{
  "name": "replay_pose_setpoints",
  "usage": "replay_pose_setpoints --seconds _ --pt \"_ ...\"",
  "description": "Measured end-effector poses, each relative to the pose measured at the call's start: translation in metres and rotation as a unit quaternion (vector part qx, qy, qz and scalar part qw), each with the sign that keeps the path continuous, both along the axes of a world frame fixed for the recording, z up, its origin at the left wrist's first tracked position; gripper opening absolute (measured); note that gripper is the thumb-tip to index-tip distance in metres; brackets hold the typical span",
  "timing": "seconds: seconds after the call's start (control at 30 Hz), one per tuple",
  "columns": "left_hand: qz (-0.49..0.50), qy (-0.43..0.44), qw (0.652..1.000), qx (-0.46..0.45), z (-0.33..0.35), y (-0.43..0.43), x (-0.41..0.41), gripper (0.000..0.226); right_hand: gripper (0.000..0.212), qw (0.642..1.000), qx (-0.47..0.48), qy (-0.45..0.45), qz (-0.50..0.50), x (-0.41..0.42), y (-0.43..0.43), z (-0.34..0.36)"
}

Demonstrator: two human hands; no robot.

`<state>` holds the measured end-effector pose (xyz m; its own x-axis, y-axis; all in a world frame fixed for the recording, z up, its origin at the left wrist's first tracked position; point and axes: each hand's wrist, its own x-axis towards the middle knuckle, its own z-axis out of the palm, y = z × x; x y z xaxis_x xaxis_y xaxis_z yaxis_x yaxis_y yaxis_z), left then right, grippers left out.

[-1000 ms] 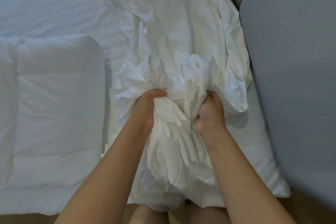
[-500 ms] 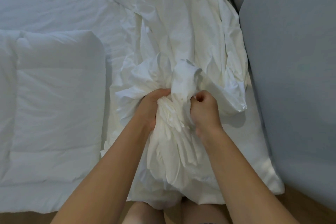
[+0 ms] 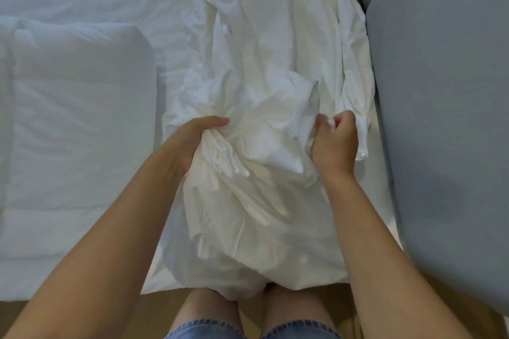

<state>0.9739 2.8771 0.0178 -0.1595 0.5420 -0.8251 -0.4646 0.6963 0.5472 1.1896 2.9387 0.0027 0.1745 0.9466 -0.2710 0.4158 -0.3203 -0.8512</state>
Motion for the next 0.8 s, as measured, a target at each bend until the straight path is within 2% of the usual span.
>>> replay_pose_setpoints --seconds 0.07,0.1,0.17,0.27,0.37,0.47,0.57,0.6,0.63,0.7,0.73,0.8 --pt "-0.087 -0.013 0.995 -0.053 0.005 0.000 0.000 0.064 0.020 1.000 0.020 -0.014 0.004 -0.007 -0.005 -0.002" --pt "-0.122 -0.010 0.989 -0.081 0.006 -0.001 0.000 0.066 0.022 0.999 0.032 -0.020 0.007 -0.008 -0.007 -0.004" --pt "-0.157 0.052 0.979 -0.123 0.008 -0.003 -0.005 0.054 0.029 0.998 0.051 -0.039 0.012 -0.004 -0.008 -0.006" --pt "-0.075 0.188 0.974 -0.097 0.002 -0.005 -0.028 0.034 0.031 0.995 0.048 -0.089 -0.001 0.019 0.003 -0.014" --pt "0.026 0.238 0.969 -0.059 -0.009 -0.011 -0.045 0.036 0.024 0.991 0.031 -0.131 -0.001 0.041 0.008 -0.025" --pt "0.029 0.203 0.978 -0.035 -0.019 -0.016 -0.036 0.035 0.029 0.995 0.010 -0.096 -0.006 0.039 0.003 -0.032" --pt "0.048 0.164 0.985 -0.010 -0.023 -0.016 -0.028 0.038 0.023 0.999 -0.052 0.012 0.000 0.027 -0.003 -0.027" --pt "0.055 0.144 0.988 -0.001 -0.023 -0.016 -0.028 0.039 0.035 0.997 -0.068 0.031 0.022 0.023 -0.006 -0.023" --pt "0.062 0.116 0.991 0.012 -0.022 -0.018 -0.028 0.040 0.053 0.997 -0.063 0.011 0.053 0.018 -0.012 -0.020" --pt "0.074 0.041 0.996 0.043 -0.021 -0.023 -0.027 0.044 0.079 0.990 0.005 -0.099 0.104 0.005 -0.027 -0.012" --pt "0.077 0.007 0.995 0.063 -0.020 -0.027 -0.025 0.043 0.082 0.979 0.055 -0.149 0.126 -0.001 -0.037 -0.007" --pt "0.085 -0.034 0.992 0.089 -0.021 -0.036 -0.021 0.037 0.070 0.955 0.147 -0.190 0.174 -0.013 -0.055 -0.001"
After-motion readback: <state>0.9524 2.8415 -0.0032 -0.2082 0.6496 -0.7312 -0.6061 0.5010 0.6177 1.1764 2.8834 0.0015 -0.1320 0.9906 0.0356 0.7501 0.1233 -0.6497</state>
